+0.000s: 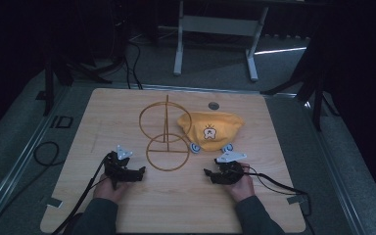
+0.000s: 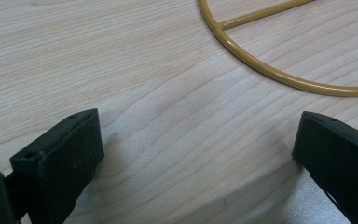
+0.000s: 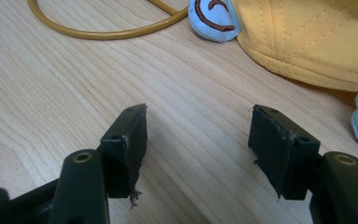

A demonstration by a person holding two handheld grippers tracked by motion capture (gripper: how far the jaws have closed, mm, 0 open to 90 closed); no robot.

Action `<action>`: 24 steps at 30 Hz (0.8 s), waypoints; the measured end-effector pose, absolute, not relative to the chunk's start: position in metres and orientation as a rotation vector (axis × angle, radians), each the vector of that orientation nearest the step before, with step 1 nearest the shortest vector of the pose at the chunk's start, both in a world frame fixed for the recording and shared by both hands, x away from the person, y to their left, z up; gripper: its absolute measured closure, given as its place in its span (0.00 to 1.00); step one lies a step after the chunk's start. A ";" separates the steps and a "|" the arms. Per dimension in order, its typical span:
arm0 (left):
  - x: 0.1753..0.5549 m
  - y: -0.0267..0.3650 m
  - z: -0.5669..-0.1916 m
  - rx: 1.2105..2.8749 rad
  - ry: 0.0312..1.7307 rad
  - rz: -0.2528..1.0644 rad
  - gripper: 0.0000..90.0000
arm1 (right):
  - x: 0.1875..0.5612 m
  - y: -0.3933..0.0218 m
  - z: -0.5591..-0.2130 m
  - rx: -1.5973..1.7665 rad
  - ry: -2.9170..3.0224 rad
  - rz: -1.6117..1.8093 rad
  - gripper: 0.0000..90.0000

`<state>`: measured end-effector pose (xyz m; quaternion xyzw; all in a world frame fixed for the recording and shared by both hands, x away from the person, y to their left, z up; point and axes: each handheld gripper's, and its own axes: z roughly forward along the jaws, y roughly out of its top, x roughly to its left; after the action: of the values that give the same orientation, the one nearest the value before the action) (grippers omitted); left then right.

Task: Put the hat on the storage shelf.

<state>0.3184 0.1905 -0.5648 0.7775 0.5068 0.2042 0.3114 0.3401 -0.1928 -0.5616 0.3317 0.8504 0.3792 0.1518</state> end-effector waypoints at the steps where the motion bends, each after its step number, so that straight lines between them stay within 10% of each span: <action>1: 0.318 0.190 -0.565 2.052 1.338 0.539 0.02 | 0.340 -0.193 -0.562 0.949 2.442 1.089 0.41; 24: 0.318 0.190 -0.565 2.052 1.337 0.539 0.02 | 0.339 -0.197 -0.561 0.916 2.468 1.095 0.40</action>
<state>0.3184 0.1905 -0.5649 0.7776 0.5066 0.2043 0.3114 0.3387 -0.1969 -0.5613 0.3178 0.8566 0.3799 0.1447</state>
